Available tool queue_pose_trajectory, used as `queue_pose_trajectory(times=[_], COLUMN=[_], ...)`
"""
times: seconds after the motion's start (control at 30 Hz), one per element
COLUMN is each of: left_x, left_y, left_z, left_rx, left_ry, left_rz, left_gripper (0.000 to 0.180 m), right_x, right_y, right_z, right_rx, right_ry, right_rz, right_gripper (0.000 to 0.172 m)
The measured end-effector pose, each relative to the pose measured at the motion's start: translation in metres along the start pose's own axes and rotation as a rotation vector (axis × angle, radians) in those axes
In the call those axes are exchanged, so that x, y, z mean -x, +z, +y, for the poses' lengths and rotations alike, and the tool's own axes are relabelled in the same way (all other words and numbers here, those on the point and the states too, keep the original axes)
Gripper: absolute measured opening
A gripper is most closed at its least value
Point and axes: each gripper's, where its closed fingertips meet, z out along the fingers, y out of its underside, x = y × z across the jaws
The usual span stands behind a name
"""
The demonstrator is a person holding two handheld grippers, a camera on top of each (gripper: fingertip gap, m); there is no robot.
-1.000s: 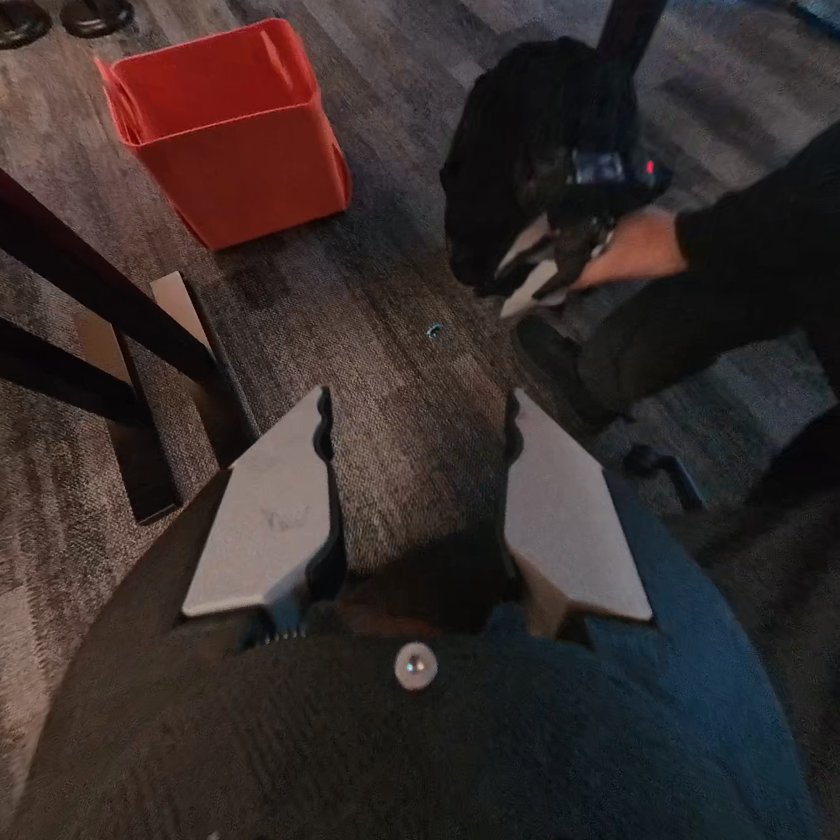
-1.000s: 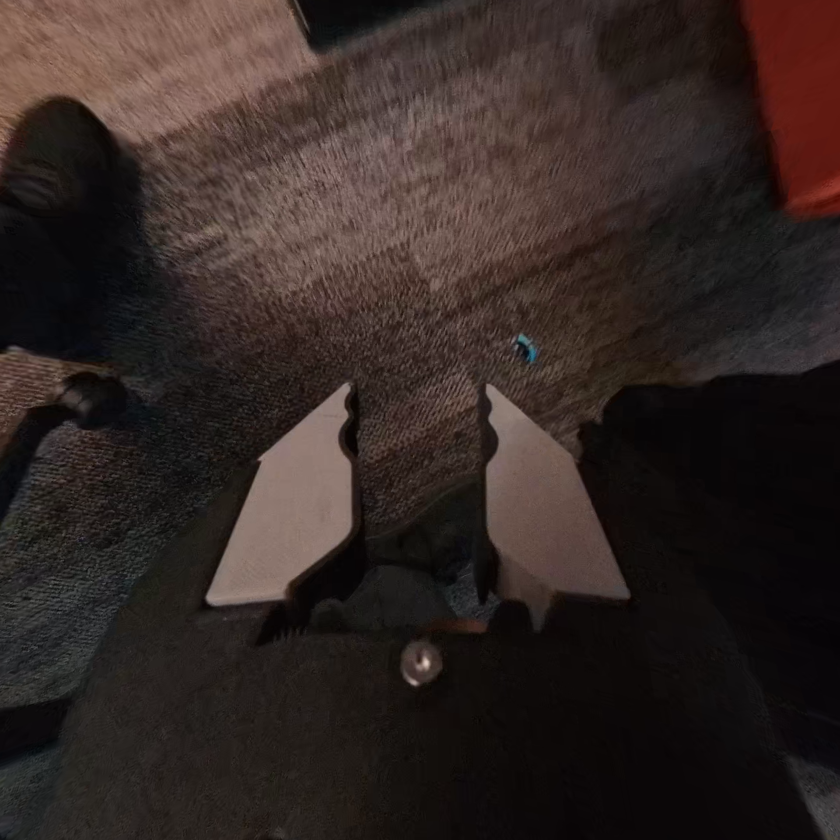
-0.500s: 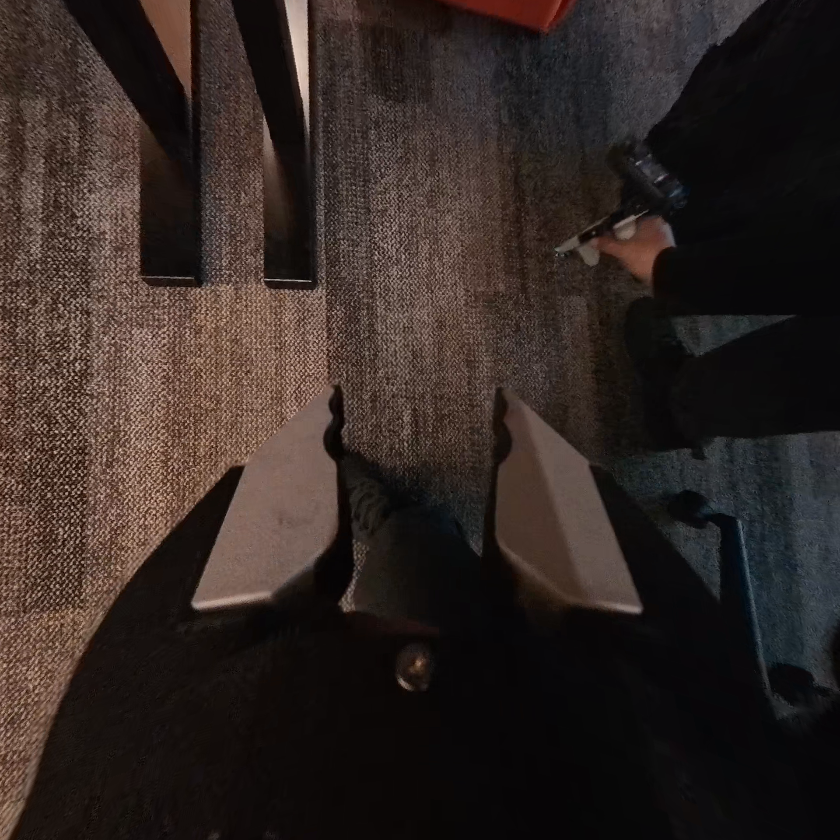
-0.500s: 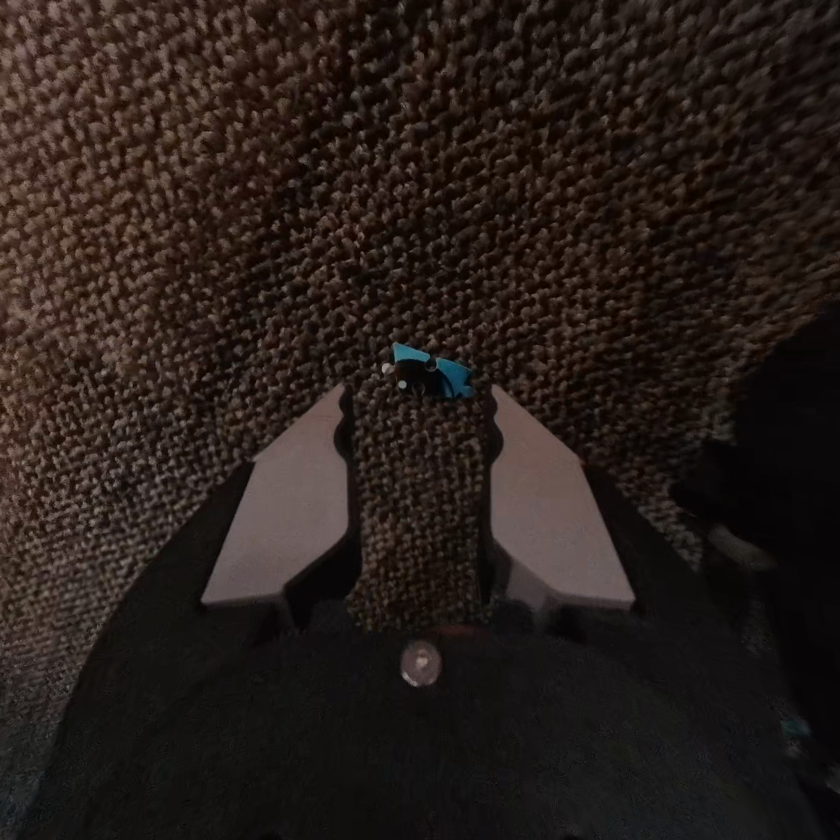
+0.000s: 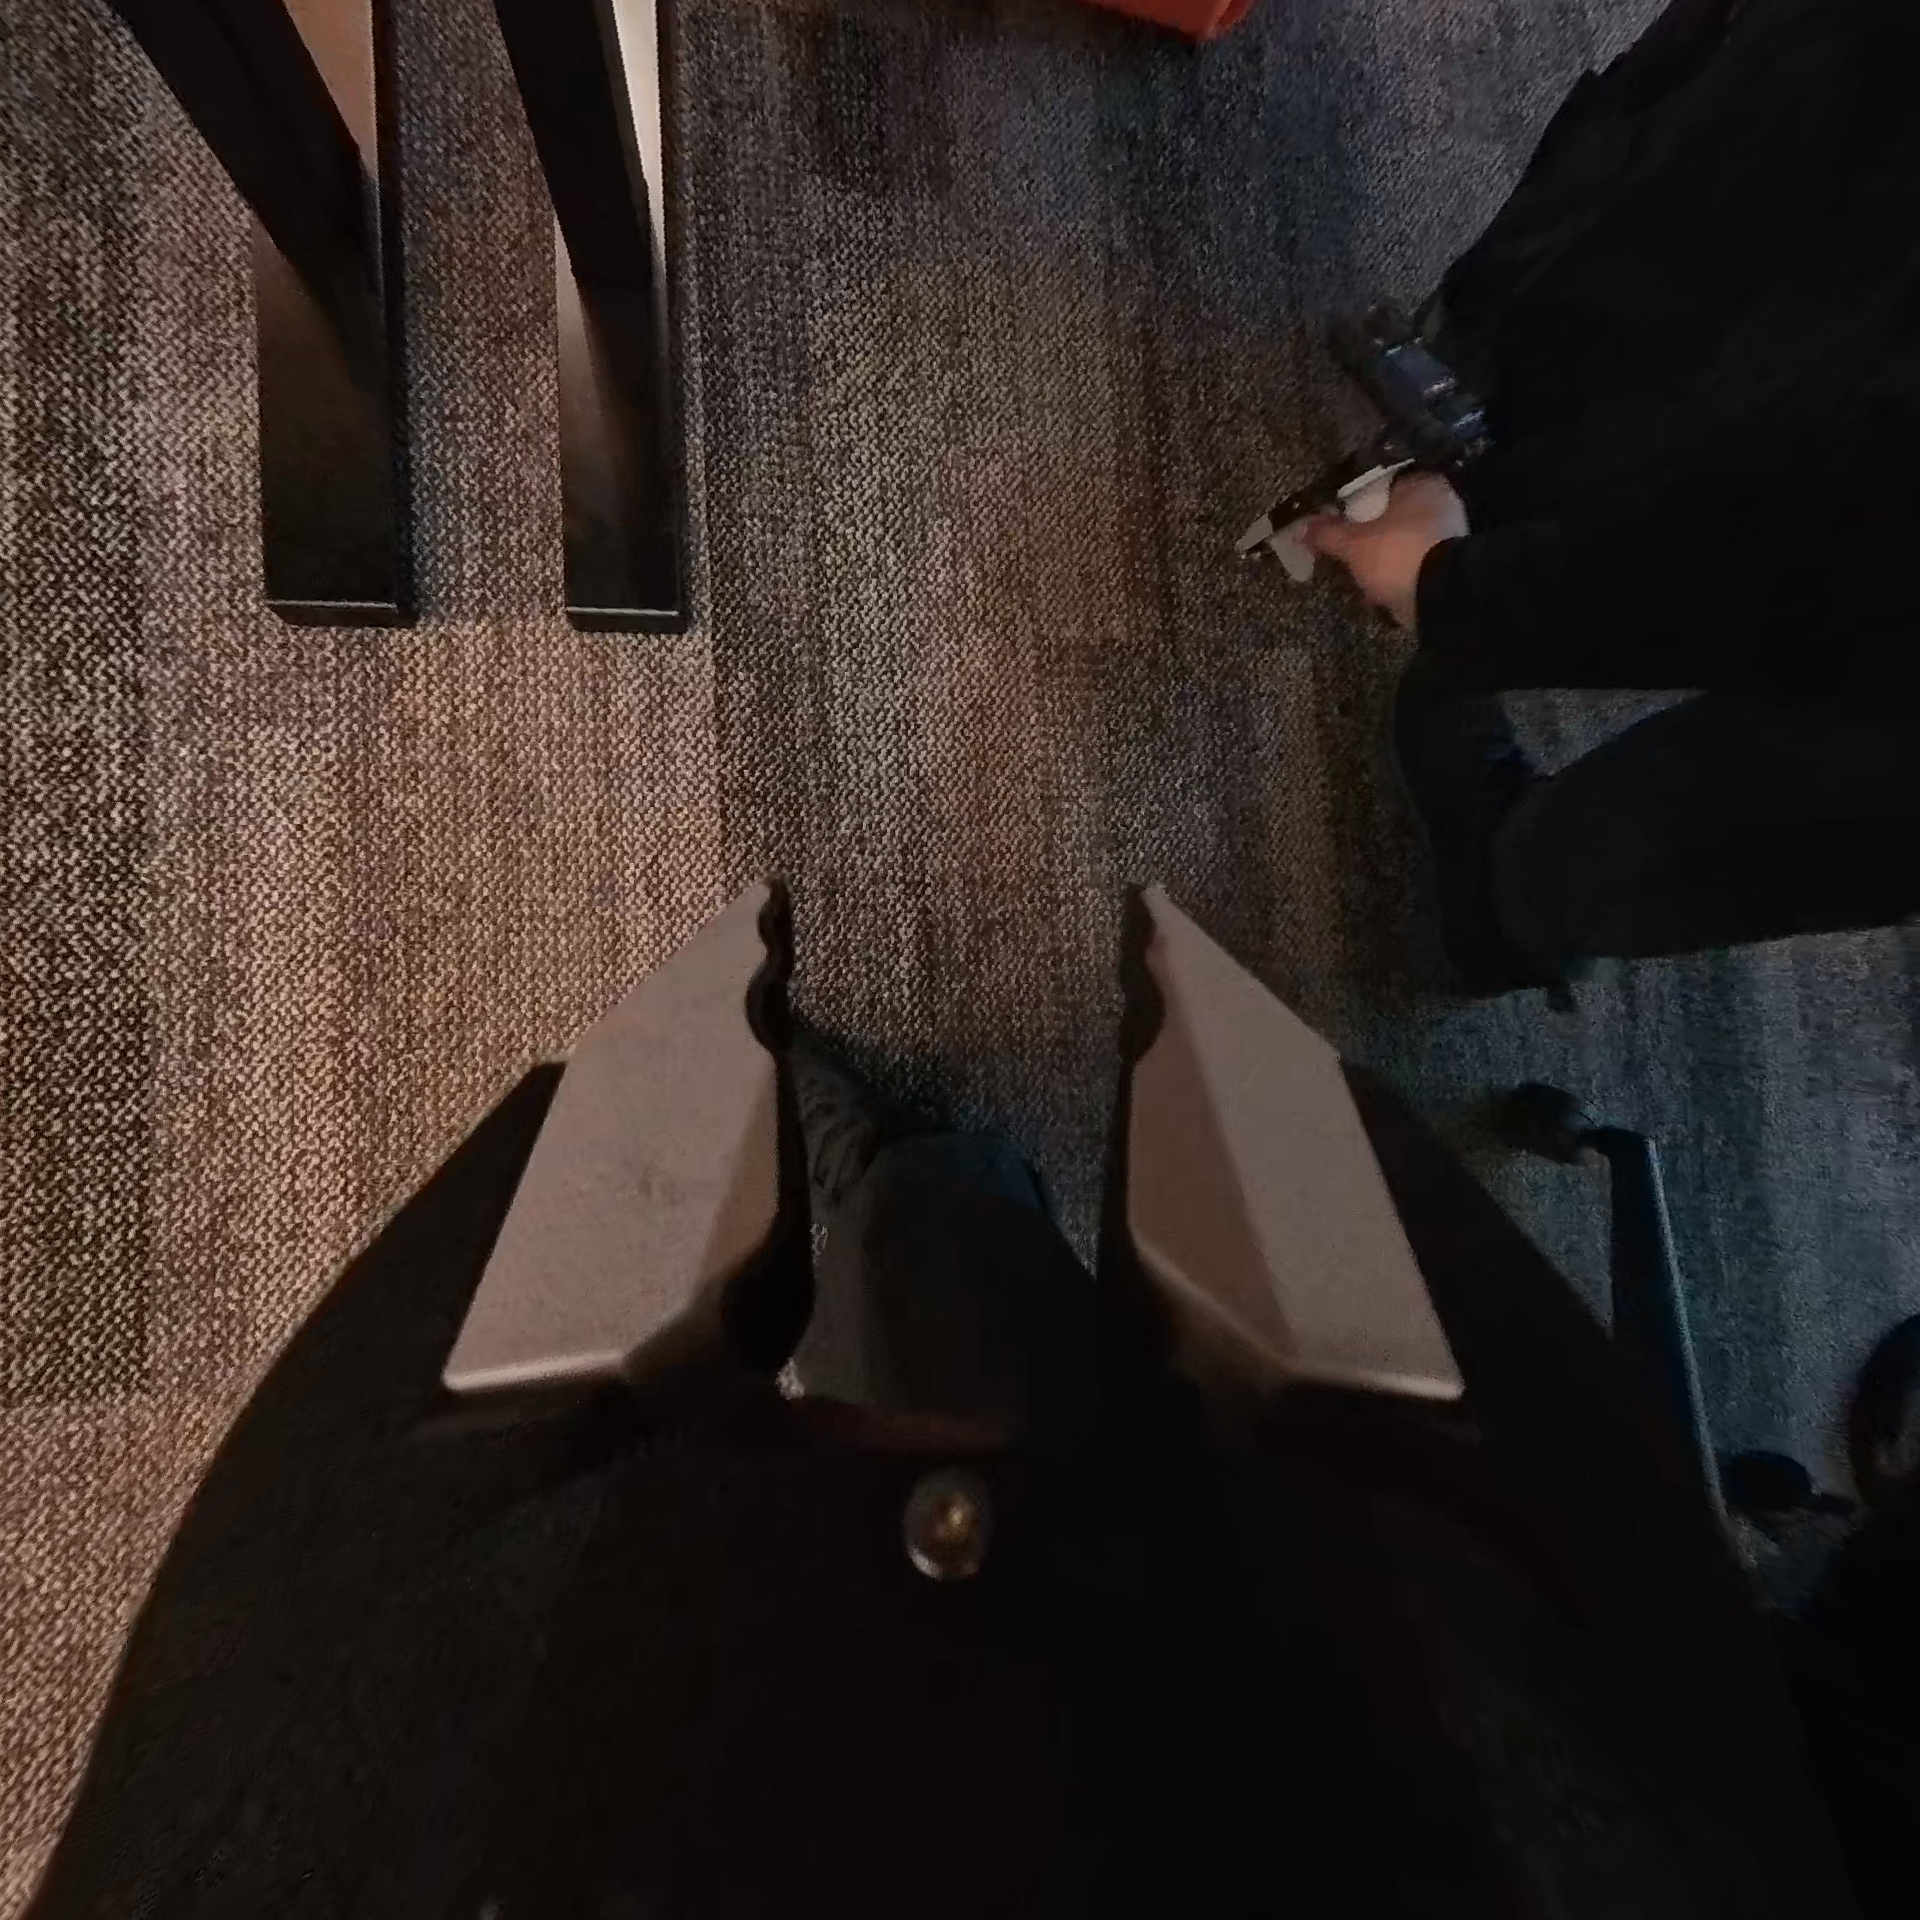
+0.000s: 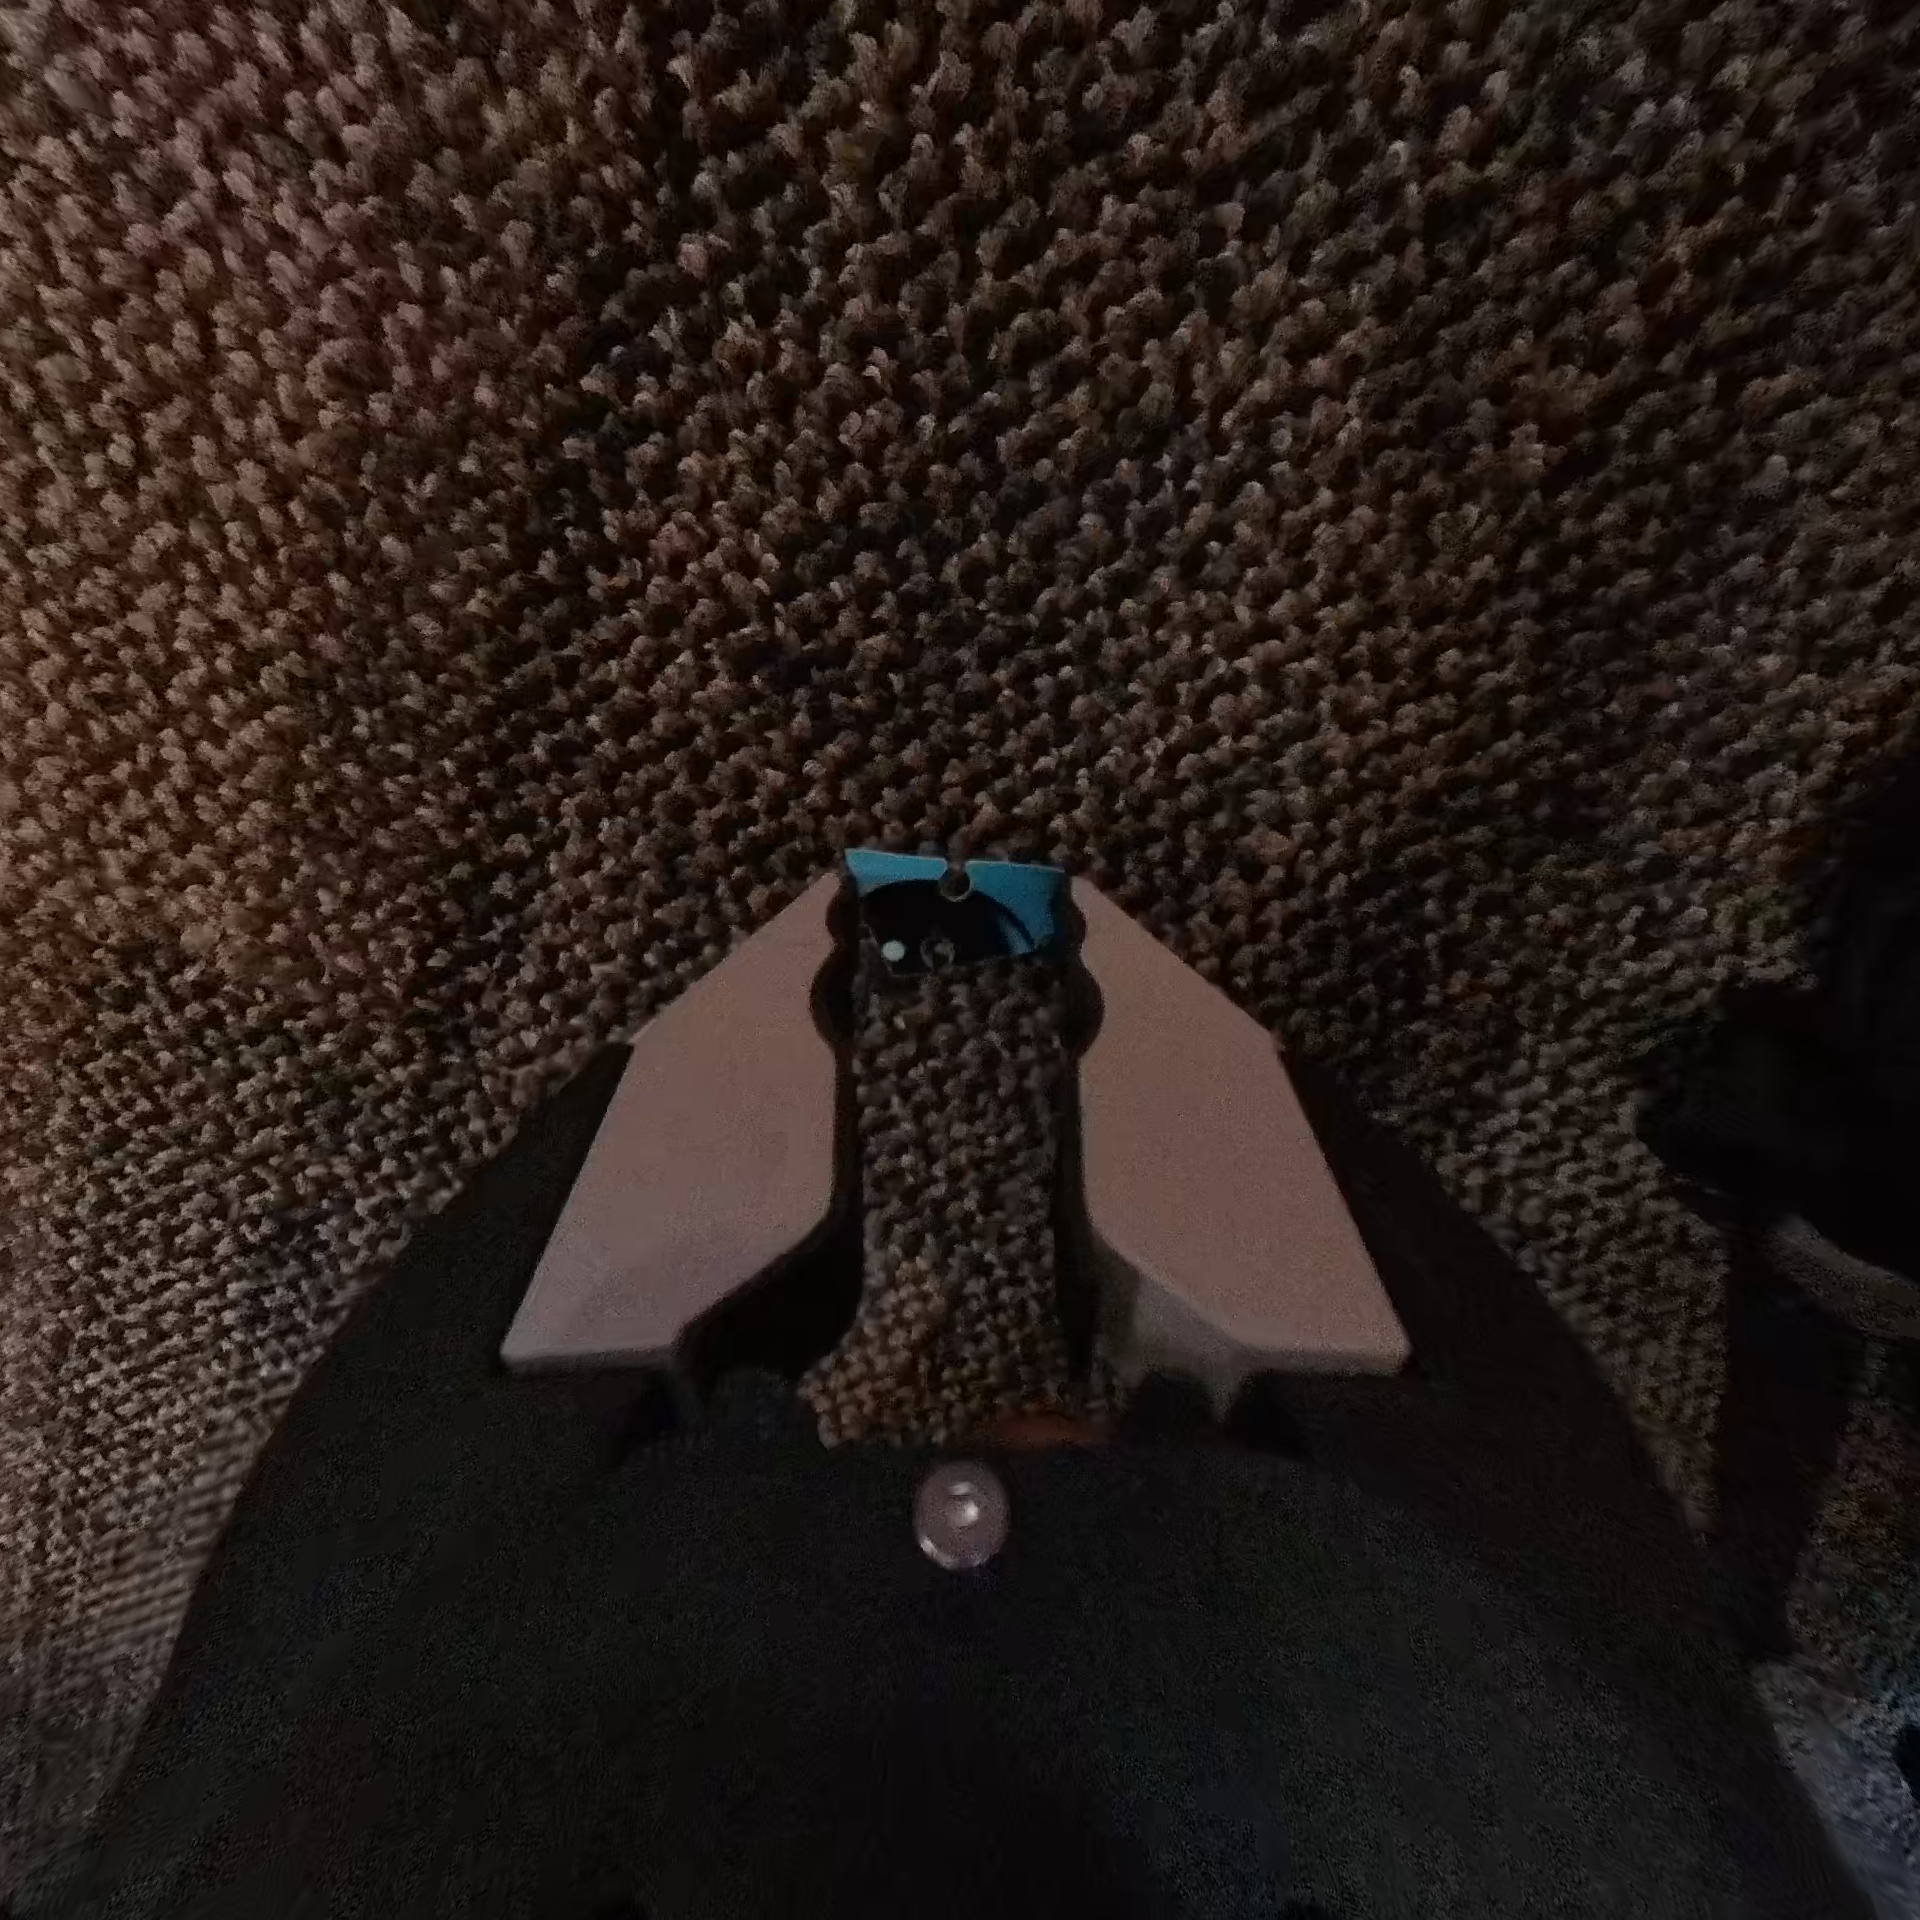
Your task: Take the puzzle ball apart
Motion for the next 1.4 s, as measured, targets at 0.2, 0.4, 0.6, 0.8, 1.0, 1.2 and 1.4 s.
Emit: queue_pose_trajectory(times=[0.2, 0.4, 0.6, 0.8, 1.0, 1.2, 1.4], left_x=[0.014, 0.046, 0.056, 0.049, 0.013, -0.023, -0.068], left_y=[0.006, 0.006, 0.000, -0.024, -0.041, -0.064, -0.074], left_z=[0.005, -0.034, -0.052, -0.065, -0.075, -0.082, -0.114], left_rx=[0.059, 0.001, -0.102, -0.214, -0.265, -0.293, -0.355], left_ry=[0.051, 0.046, 0.189, 0.122, 0.316, 0.267, 0.302], left_rz=[-0.023, -0.102, -0.301, -0.383, -0.476, -0.443, -0.334], left_gripper=[0.059, 0.052, 0.057, 0.060, 0.054, 0.055, 0.060], right_x=[0.044, 0.170, 0.285, 0.262, 0.049, -0.200, -0.237], right_y=[-0.075, -0.267, -0.492, -0.721, -0.942, -0.965, -0.946], right_z=[-0.007, -0.009, 0.054, 0.098, 0.055, -0.019, -0.069], right_rx=[-0.014, -0.170, -0.412, -0.753, -1.112, -0.868, -0.864], right_ry=[-0.239, -0.678, -0.772, -0.655, -0.369, -0.081, -0.002], right_rz=[-0.054, -0.085, -0.338, -0.445, -0.119, 0.212, 0.073], right_gripper=[0.035, 0.035, 0.035, 0.035, 0.034, 0.045, 0.059])
